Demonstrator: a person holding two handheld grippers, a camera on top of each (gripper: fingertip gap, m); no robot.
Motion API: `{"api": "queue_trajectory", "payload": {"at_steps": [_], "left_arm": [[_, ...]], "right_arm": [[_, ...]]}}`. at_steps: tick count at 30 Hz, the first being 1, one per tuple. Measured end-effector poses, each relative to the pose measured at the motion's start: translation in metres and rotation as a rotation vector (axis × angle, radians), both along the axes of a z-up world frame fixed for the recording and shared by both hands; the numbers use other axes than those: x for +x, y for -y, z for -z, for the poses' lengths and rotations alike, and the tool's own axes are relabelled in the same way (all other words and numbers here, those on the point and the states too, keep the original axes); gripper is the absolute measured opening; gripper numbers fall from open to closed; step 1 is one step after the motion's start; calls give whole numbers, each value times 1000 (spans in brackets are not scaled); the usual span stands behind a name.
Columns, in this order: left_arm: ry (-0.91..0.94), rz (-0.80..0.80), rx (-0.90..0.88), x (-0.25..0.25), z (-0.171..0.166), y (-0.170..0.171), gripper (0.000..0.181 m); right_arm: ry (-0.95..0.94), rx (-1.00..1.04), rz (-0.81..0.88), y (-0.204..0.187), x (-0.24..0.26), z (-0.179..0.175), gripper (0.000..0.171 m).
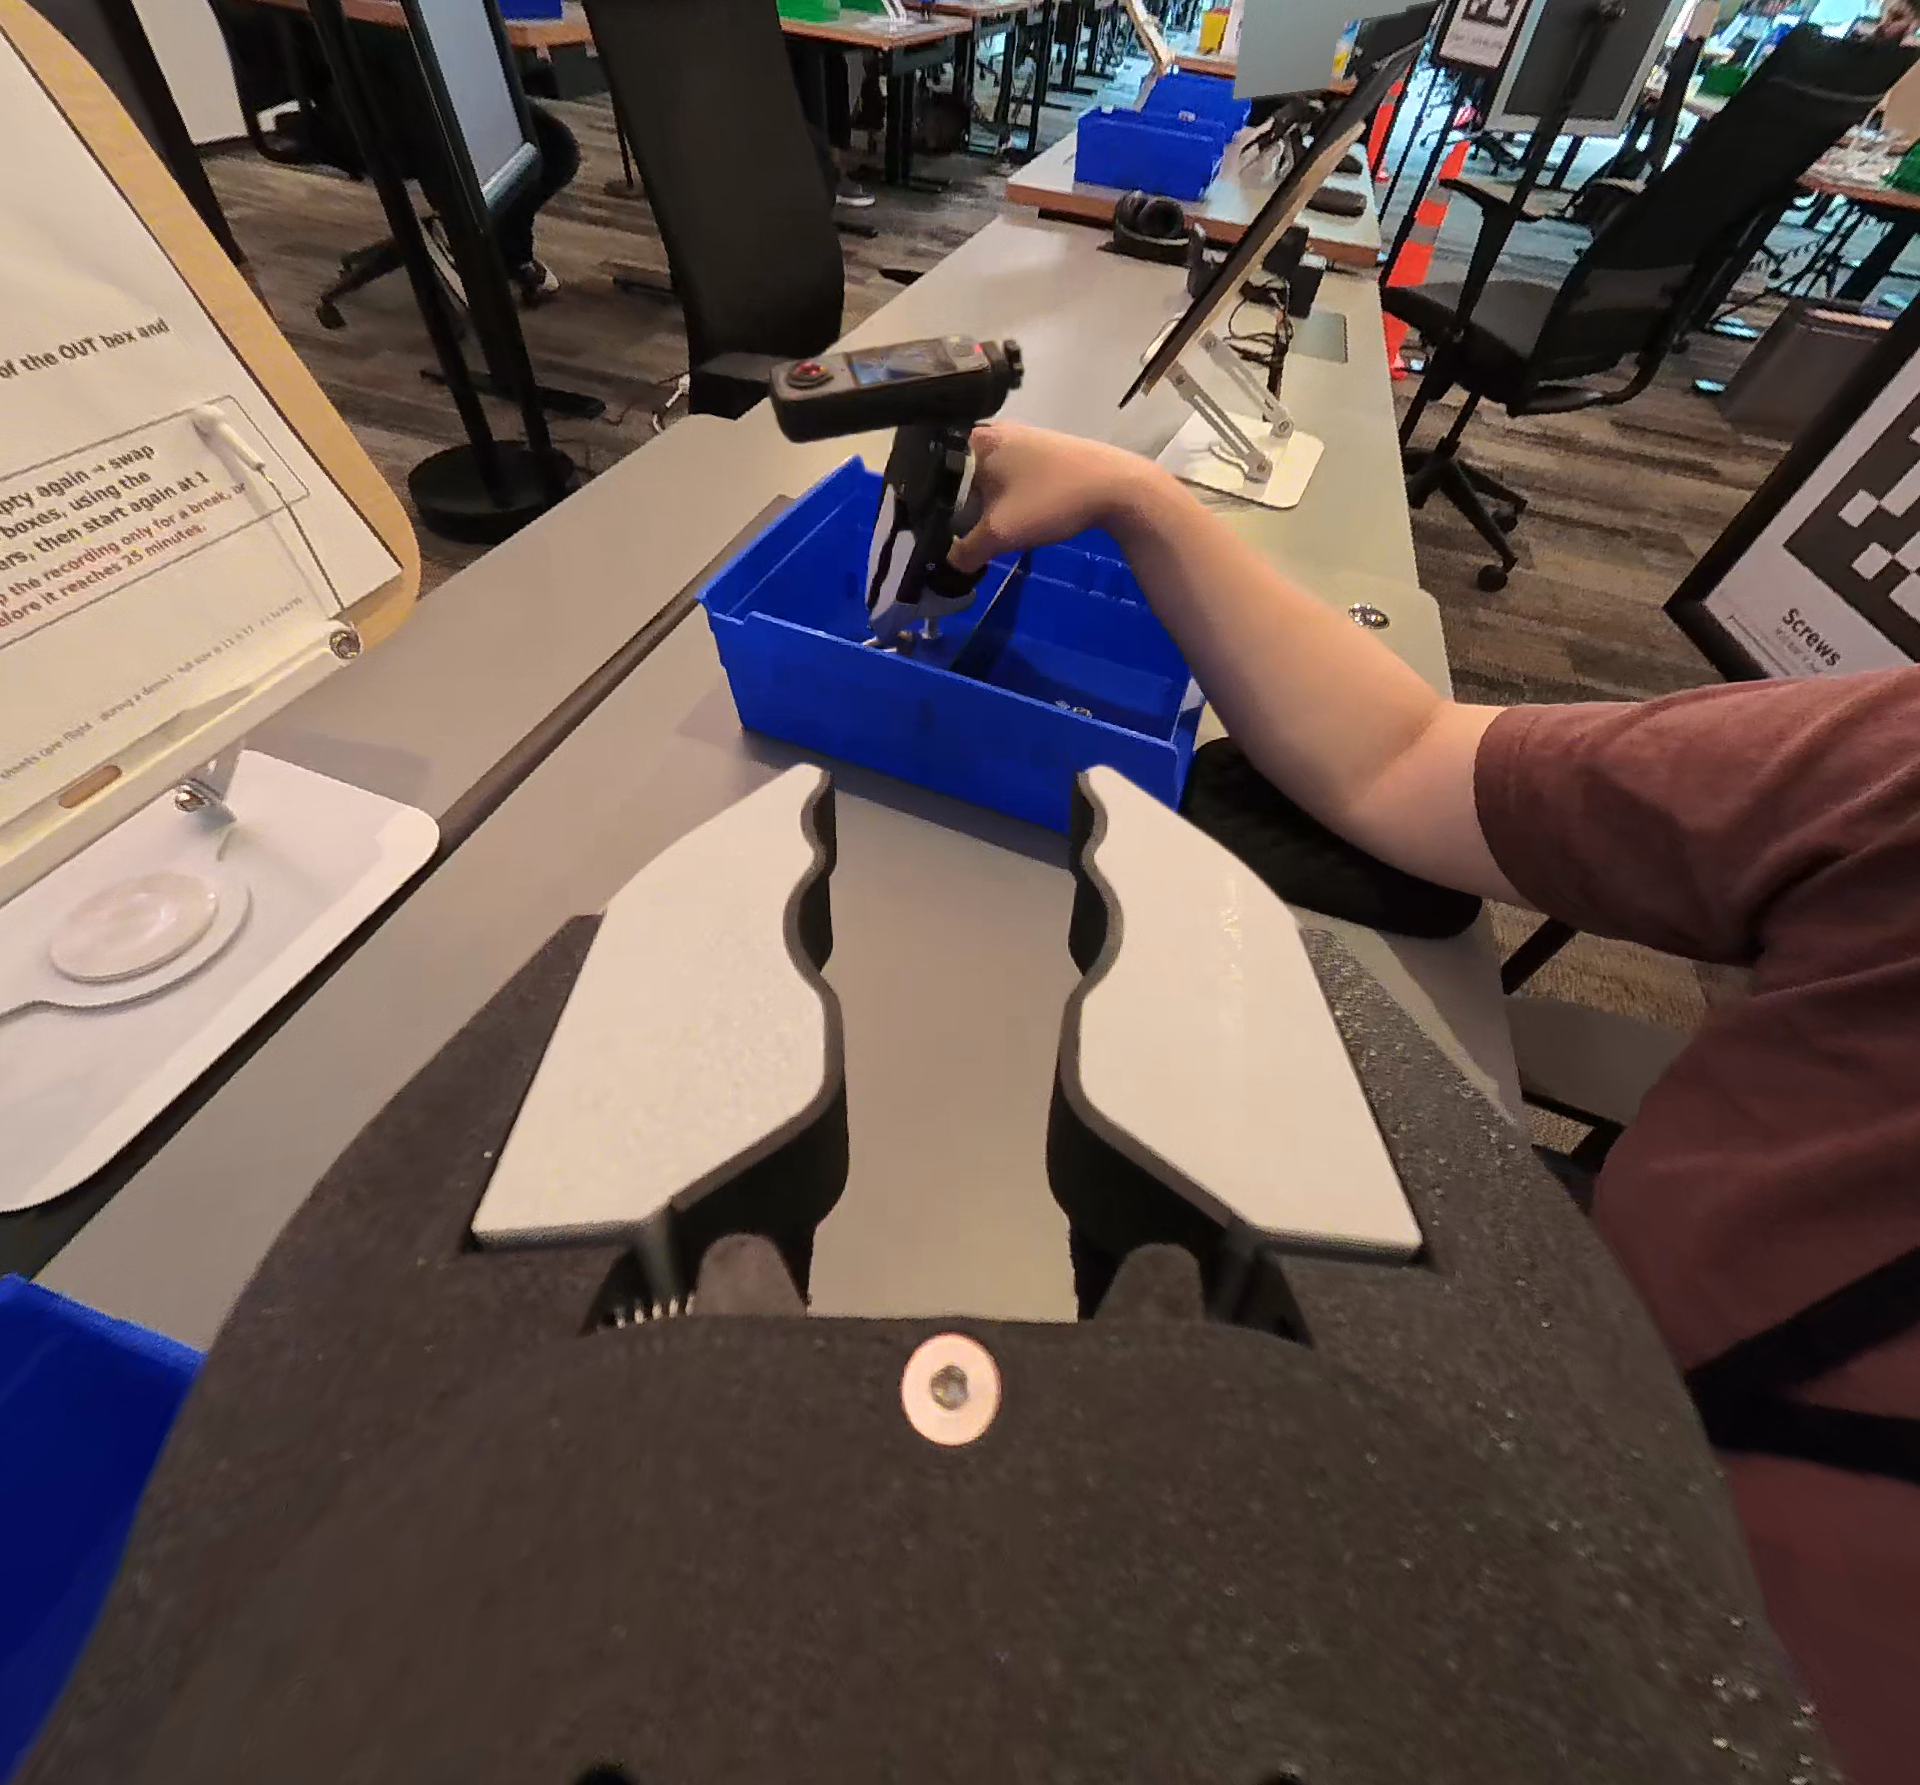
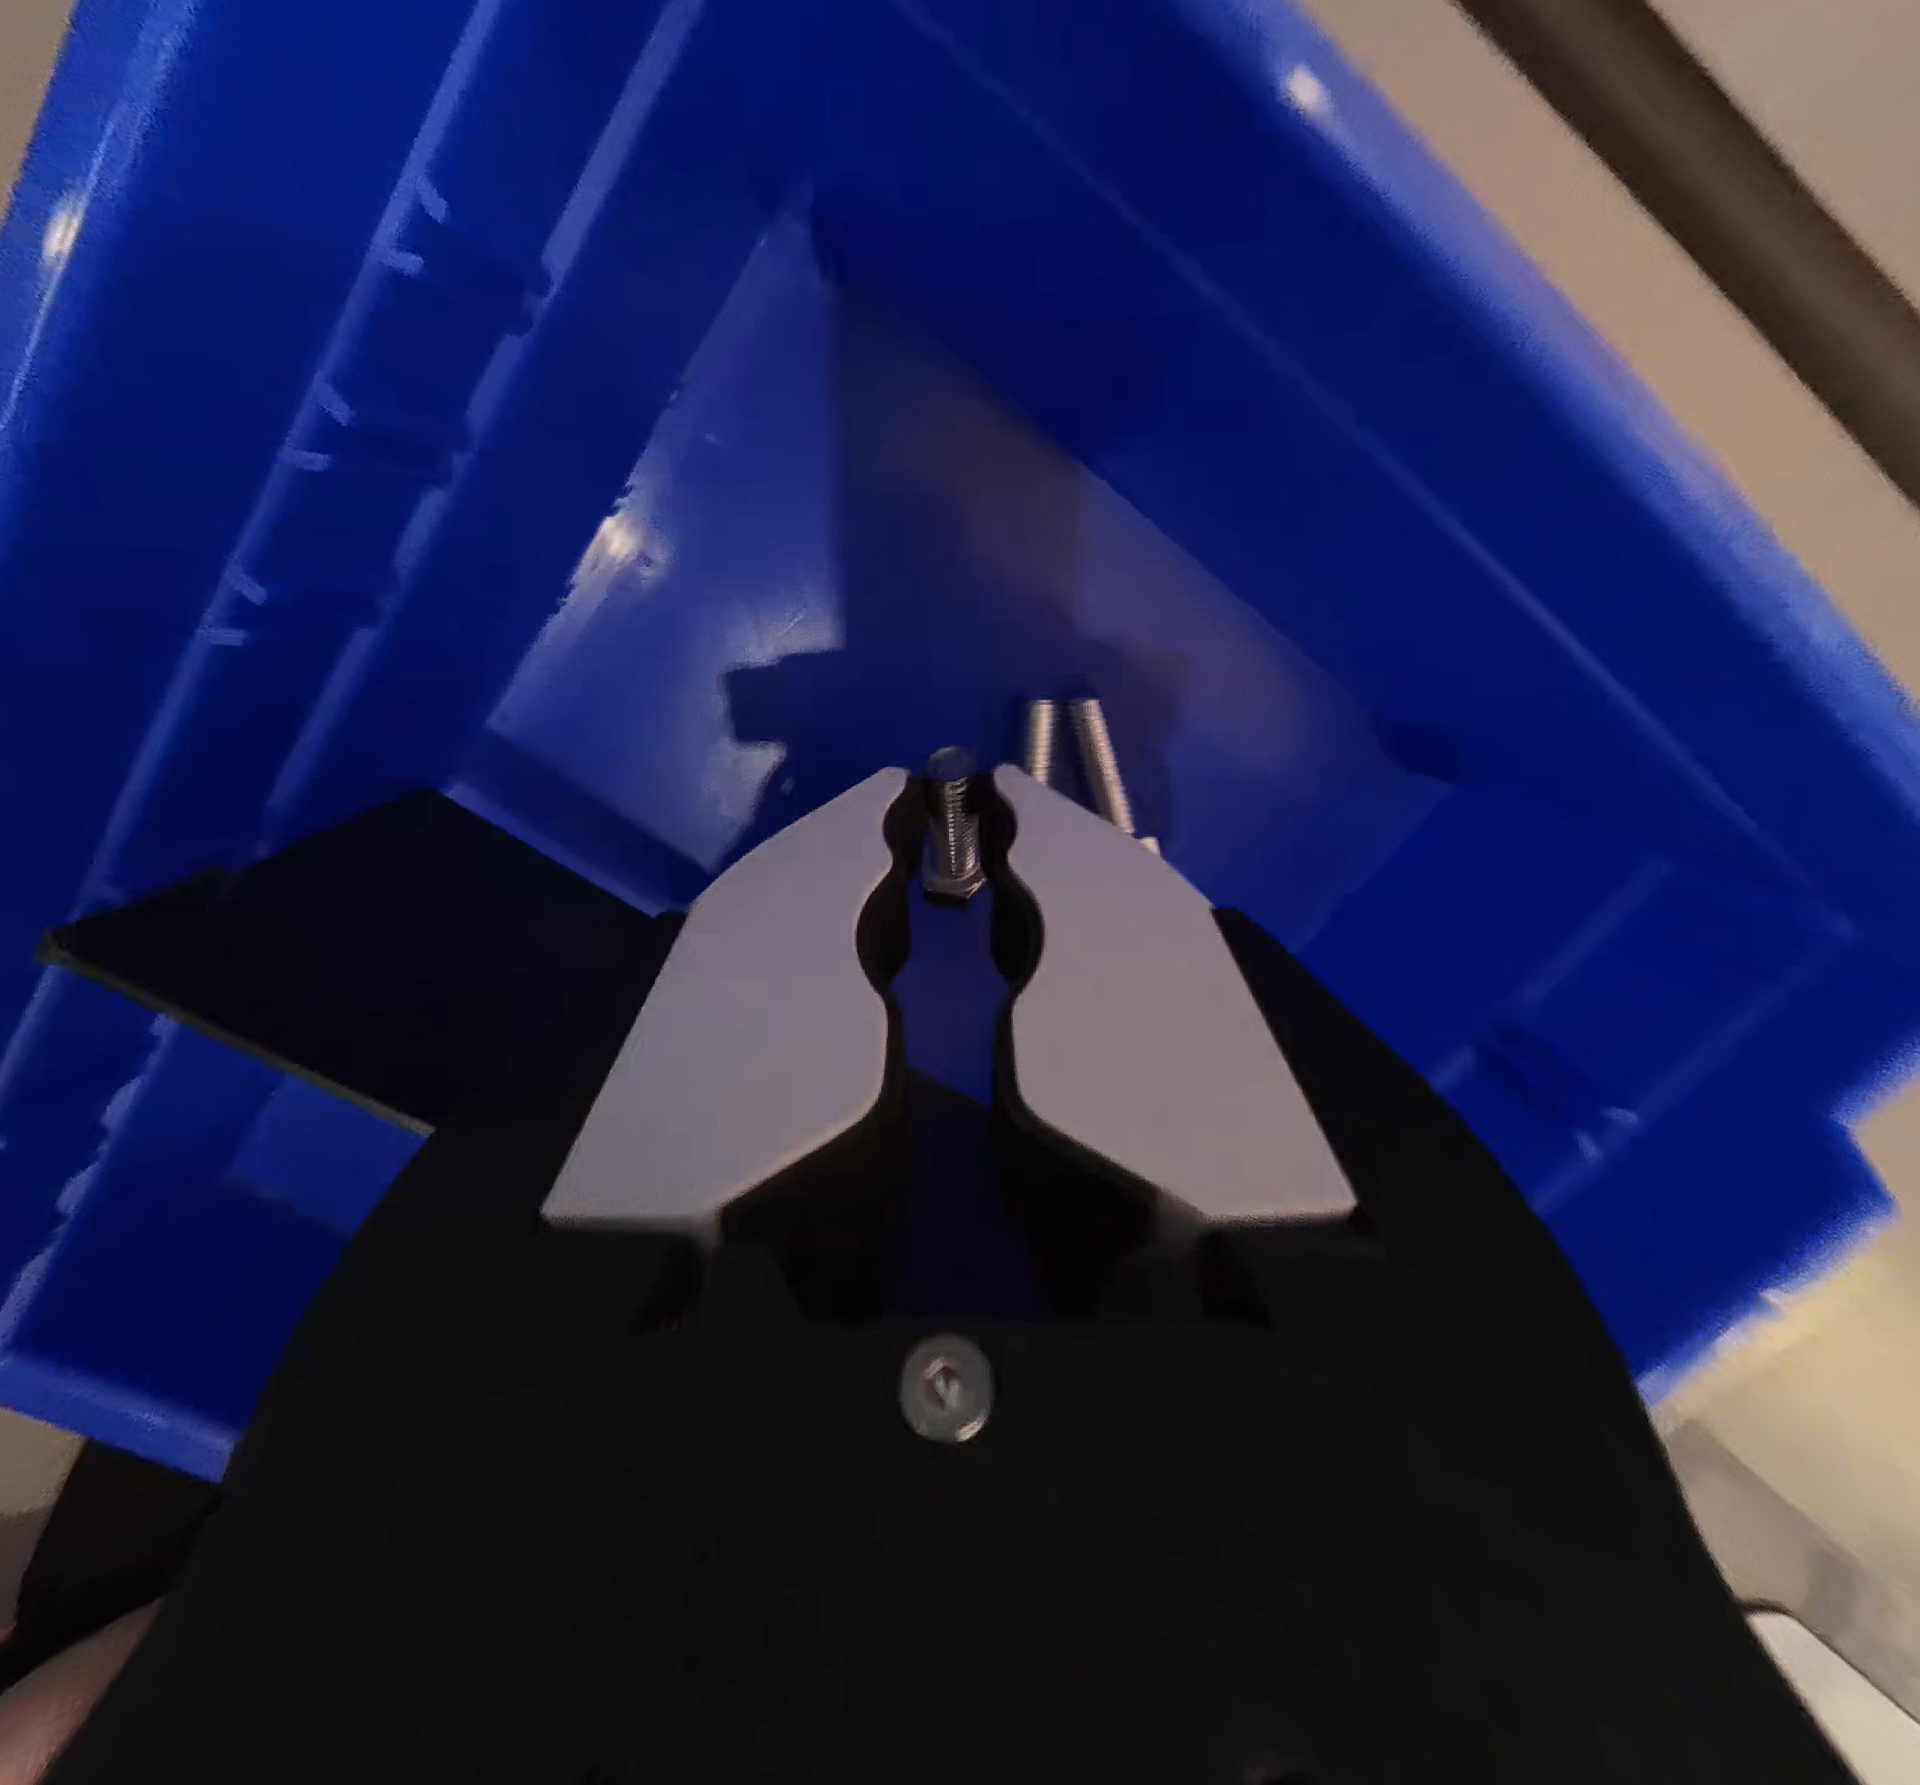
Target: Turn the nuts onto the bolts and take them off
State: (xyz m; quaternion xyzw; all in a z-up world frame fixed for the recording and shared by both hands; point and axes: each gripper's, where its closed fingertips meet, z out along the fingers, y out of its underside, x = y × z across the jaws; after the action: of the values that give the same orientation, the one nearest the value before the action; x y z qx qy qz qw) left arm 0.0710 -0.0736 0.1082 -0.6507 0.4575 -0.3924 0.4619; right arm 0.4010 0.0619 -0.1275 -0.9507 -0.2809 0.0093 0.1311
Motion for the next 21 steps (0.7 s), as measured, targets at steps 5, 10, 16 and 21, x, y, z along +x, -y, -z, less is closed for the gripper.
{"api": "queue_trajectory", "payload": {"at_steps": [5, 10, 16, 21], "left_arm": [[-10, -37, 7, 0, 2, -7, 43], [-88, -206, -4, -44, 4, -28, 46], [-468, -899, -59, -214, 44, -86, 56], [-400, -967, -292, -269, 71, -80, 50]], "right_arm": [[14, 38, 32, -13, -1, 6, 25], [-119, 347, 202, -23, 37, -72, 39], [-176, 178, 476, 51, 115, -68, 51], [-253, -45, 481, 91, 109, -39, 52]]}}
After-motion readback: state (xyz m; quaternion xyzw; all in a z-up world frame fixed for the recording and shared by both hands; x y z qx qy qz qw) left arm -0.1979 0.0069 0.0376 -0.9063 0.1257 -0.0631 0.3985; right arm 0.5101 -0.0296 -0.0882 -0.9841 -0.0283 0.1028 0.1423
